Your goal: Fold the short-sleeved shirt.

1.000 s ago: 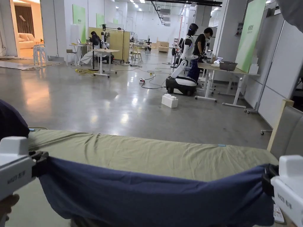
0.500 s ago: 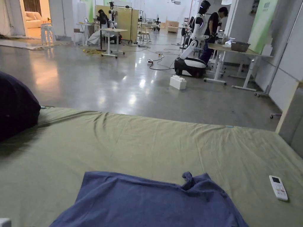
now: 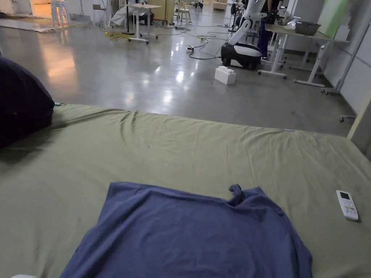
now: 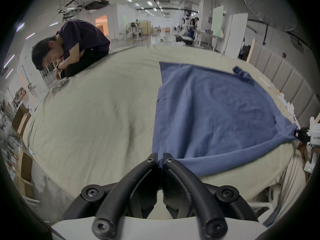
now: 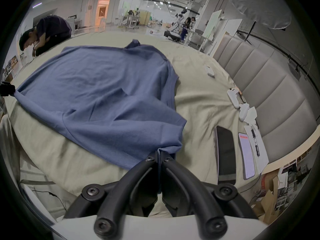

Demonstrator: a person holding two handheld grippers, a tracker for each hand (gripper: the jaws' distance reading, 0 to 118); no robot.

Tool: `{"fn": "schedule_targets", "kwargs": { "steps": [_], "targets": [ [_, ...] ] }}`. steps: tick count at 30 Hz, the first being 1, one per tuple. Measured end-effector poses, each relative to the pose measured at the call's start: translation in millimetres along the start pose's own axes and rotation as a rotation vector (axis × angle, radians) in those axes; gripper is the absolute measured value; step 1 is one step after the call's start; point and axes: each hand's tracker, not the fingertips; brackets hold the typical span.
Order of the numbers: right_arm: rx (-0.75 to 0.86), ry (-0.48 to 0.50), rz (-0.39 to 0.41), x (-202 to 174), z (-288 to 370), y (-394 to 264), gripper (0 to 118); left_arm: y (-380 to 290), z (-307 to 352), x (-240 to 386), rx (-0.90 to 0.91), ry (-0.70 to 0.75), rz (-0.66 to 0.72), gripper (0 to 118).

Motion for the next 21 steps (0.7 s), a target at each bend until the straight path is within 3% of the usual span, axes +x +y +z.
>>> {"fn": "schedule_targets", "kwargs": {
  "steps": [3, 6, 8, 10, 12, 14, 21],
  "targets": [
    [-0.024, -0.001, 0.011, -4, -10, -2, 5, 0, -10, 5, -0.056, 0.003, -0.013, 5],
    [-0.052, 0.007, 0.001, -3, -19, -3, 26, -6, -22, 5, -0.100, 0.009, -0.014, 8],
    [-0.067, 0.008, -0.009, -2, -22, -3, 51, -9, -24, 7, -0.094, 0.016, -0.007, 22],
    [-0.065, -0.015, -0.020, 1, -19, -2, 71, -7, -24, 4, -0.092, 0.025, -0.003, 47],
    [-0.046, -0.047, -0.038, 5, -9, 3, 72, -3, -20, 3, -0.087, 0.060, -0.004, 62],
    [0.001, -0.074, -0.068, 10, 2, 13, 80, 2, -15, 1, -0.066, 0.081, 0.001, 62],
    [0.301, -0.106, -0.165, 13, 35, 63, 86, 40, 17, 11, 0.217, 0.030, 0.052, 62]
  ]
}}
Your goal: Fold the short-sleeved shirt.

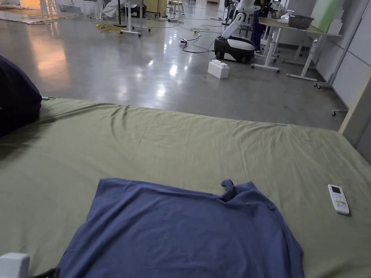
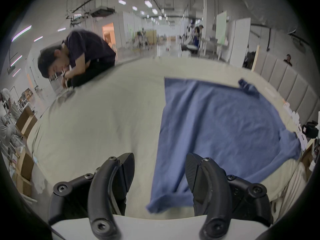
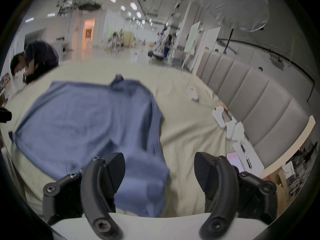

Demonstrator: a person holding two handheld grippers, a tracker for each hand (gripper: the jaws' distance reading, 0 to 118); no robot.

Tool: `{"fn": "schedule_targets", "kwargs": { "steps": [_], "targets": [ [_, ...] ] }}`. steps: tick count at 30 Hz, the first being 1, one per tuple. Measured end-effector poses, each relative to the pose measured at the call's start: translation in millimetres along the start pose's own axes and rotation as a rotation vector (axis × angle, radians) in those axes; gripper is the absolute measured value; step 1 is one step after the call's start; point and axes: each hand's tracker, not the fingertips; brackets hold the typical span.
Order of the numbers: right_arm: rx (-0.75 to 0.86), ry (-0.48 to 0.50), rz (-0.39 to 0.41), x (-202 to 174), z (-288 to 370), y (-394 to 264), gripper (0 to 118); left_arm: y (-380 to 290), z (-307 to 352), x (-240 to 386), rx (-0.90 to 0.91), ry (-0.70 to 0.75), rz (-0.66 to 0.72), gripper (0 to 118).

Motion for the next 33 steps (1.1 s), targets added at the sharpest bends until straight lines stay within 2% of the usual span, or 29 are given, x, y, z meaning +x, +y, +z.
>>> {"fn": "schedule_targets", "kwargs": {
  "steps": [3, 5, 6, 7, 8, 9, 11, 13, 14, 15, 17, 18, 22, 27, 33],
  "targets": [
    [0.125, 0.001, -0.047, -11, 3, 21, 84, 20, 9, 18, 0.115, 0.010, -0.021, 62],
    [0.187, 0.013, -0.087, -19, 5, 34, 69, 31, 13, 29, 0.192, 0.010, -0.023, 60],
    [0.232, 0.017, -0.109, -24, 7, 39, 53, 36, 15, 34, 0.229, 0.005, -0.018, 57],
    [0.260, 0.013, -0.117, -30, 8, 45, 29, 41, 18, 38, 0.255, 0.000, -0.015, 45],
    [0.289, 0.004, -0.121, -36, 10, 51, 17, 47, 21, 43, 0.286, -0.010, -0.010, 29],
    [0.319, 0.006, -0.125, -41, 11, 56, 14, 51, 24, 49, 0.316, -0.016, -0.010, 13],
    [0.365, 0.011, -0.123, -50, 12, 63, 5, 57, 30, 59, 0.368, -0.013, -0.014, 8],
    [0.440, 0.036, -0.100, -55, 16, 70, 2, 60, 30, 64, 0.397, 0.007, -0.022, 5],
    [0.415, 0.069, -0.147, -57, 16, 70, 1, 61, 31, 65, 0.409, 0.012, -0.019, 3],
    [0.408, 0.058, -0.149, -61, 14, 73, 1, 62, 33, 66, 0.424, -0.003, -0.014, 2],
    [0.487, 0.015, -0.087, -66, 19, 79, 1, 62, 34, 67, 0.436, -0.009, 0.004, 2],
    [0.467, 0.036, -0.119, -66, 18, 77, 1, 61, 35, 68, 0.440, -0.009, 0.007, 2],
    [0.476, 0.038, -0.134, -68, 19, 80, 1, 60, 33, 61, 0.407, -0.008, 0.031, 2],
    [0.461, 0.045, -0.115, -69, 14, 77, 1, 47, 30, 30, 0.233, -0.034, 0.048, 2],
    [0.405, 0.060, -0.105, -70, 4, 68, 1, 12, 23, -3, -0.063, -0.053, 0.053, 3]
  ]
}}
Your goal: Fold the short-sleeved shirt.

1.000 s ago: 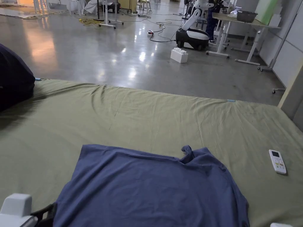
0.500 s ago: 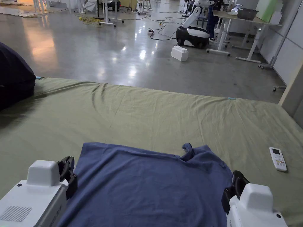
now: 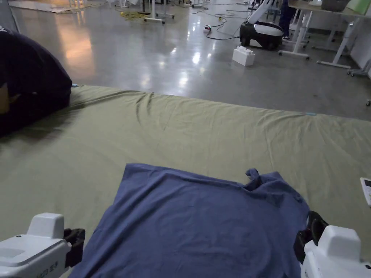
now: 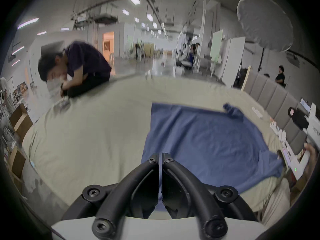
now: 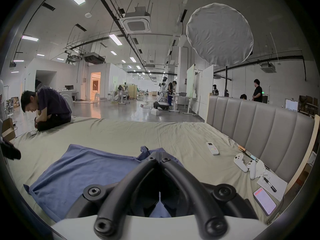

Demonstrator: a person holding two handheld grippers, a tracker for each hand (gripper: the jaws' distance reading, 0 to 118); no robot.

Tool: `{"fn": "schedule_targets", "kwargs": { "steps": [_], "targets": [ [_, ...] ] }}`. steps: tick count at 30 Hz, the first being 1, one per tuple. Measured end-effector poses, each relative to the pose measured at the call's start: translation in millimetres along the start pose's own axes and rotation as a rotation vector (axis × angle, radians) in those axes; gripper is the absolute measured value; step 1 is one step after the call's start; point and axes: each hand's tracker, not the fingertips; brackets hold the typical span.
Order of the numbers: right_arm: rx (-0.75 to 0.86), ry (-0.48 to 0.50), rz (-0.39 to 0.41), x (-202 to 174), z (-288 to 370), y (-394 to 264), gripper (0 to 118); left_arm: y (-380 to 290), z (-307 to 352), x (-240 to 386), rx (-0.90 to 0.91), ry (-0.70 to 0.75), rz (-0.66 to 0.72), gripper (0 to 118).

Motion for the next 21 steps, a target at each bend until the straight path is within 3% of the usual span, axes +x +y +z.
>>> {"fn": "schedule_targets", "kwargs": {
  "steps": [2, 3, 4, 5, 6, 10, 17, 20, 21],
  "targets": [
    [-0.018, 0.007, -0.001, -1, 0, -5, 1, -13, -7, -9, -0.081, 0.020, 0.009, 13],
    [-0.032, 0.012, 0.001, -1, -1, -6, 1, -20, -11, -14, -0.109, 0.030, 0.024, 25],
    [-0.044, 0.016, 0.000, -2, -2, -9, 1, -24, -14, -18, -0.138, 0.030, 0.043, 49],
    [-0.049, 0.017, 0.002, -2, -2, -10, 1, -27, -17, -21, -0.145, 0.034, 0.067, 63],
    [-0.058, 0.020, 0.002, -2, -1, -11, 1, -30, -21, -25, -0.156, 0.041, 0.093, 68],
    [-0.086, 0.030, 0.003, -3, -3, -16, 1, -37, -38, -35, -0.211, 0.078, 0.183, 69],
    [-0.113, 0.027, 0.011, -1, -1, -23, 1, -46, -80, -32, -0.316, 0.076, 0.184, 65],
    [-0.123, 0.026, 0.012, 2, 0, -26, 1, -50, -90, -30, -0.321, 0.103, 0.153, 41],
    [-0.125, 0.023, 0.014, 2, 0, -27, 1, -49, -90, -28, -0.323, 0.116, 0.144, 41]
  ]
}}
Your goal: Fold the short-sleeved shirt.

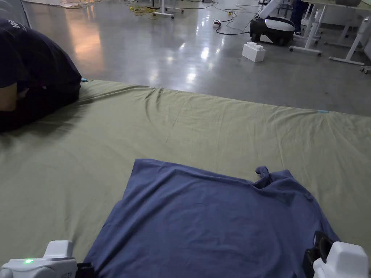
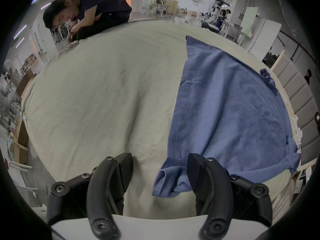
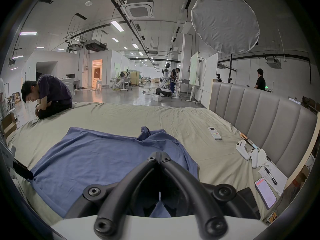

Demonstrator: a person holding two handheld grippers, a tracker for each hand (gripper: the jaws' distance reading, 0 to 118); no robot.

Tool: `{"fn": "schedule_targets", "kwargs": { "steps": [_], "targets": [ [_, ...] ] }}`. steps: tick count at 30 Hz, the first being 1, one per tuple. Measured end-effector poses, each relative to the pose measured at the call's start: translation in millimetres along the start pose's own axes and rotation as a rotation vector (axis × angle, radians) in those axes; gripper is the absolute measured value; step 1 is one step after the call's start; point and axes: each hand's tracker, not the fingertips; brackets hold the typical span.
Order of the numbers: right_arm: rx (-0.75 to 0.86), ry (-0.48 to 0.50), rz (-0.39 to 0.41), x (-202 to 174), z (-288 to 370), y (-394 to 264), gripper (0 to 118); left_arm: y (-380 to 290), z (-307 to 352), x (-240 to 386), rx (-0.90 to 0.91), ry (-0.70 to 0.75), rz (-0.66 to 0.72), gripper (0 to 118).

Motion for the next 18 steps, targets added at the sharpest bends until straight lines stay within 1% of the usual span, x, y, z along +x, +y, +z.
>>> {"fn": "schedule_targets", "kwargs": {
  "steps": [1, 2, 3, 4, 5, 8, 14, 17, 18],
  "targets": [
    [-0.002, -0.004, 0.002, 1, 1, -1, 1, 0, 1, 2, 0.002, 0.002, -0.005, 38],
    [-0.004, -0.004, 0.002, 2, 2, -2, 1, 1, 1, 4, 0.005, 0.000, -0.015, 30],
    [-0.008, -0.004, 0.001, 3, 2, -3, 1, -1, 0, 5, 0.005, -0.003, -0.028, 20],
    [-0.011, -0.005, -0.001, 3, 2, -4, 1, 0, -2, 6, 0.005, -0.012, -0.039, 14],
    [-0.015, -0.006, -0.001, 5, 2, -6, 1, 1, -4, 6, 0.002, -0.030, -0.046, 10],
    [-0.026, -0.004, -0.005, 8, 4, -9, 1, 1, -6, 3, -0.002, -0.041, -0.041, 7],
    [-0.059, -0.015, -0.003, 28, 14, -13, 1, 0, 16, -8, 0.051, -0.102, -0.007, 6],
    [-0.154, -0.020, -0.026, 45, 16, -16, 1, 1, 36, -4, 0.075, -0.133, 0.013, 6],
    [-0.191, -0.055, -0.047, 52, 19, -19, 3, 0, 39, -5, 0.084, -0.139, 0.017, 5]
  ]
}}
